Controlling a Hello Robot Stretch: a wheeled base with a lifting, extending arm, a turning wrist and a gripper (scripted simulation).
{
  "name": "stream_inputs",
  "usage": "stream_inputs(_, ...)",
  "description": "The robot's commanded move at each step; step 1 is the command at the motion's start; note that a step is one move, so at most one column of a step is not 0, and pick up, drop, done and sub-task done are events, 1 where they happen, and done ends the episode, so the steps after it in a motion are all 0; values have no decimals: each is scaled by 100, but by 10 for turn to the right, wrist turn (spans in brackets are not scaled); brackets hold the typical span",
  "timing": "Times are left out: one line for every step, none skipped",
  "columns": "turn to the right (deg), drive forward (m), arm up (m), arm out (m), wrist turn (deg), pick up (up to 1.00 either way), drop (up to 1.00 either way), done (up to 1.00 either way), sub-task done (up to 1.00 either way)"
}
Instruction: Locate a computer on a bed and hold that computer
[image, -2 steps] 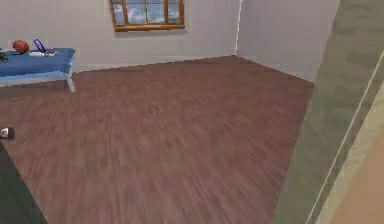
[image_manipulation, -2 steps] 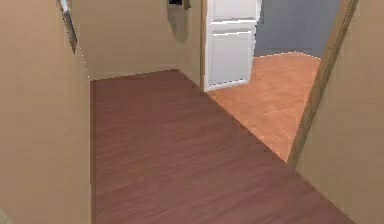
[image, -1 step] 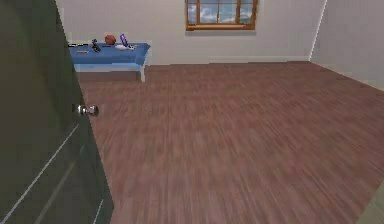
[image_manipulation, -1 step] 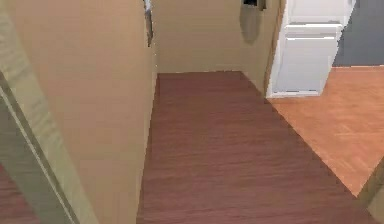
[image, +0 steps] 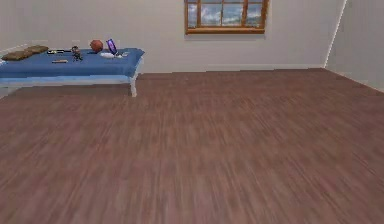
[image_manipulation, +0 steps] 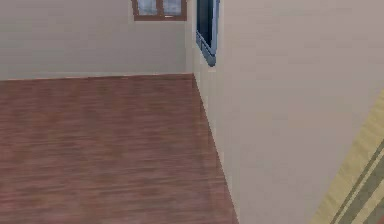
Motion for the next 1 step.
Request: stream_inputs(-180,0,0,0,0,0,0,0,0)
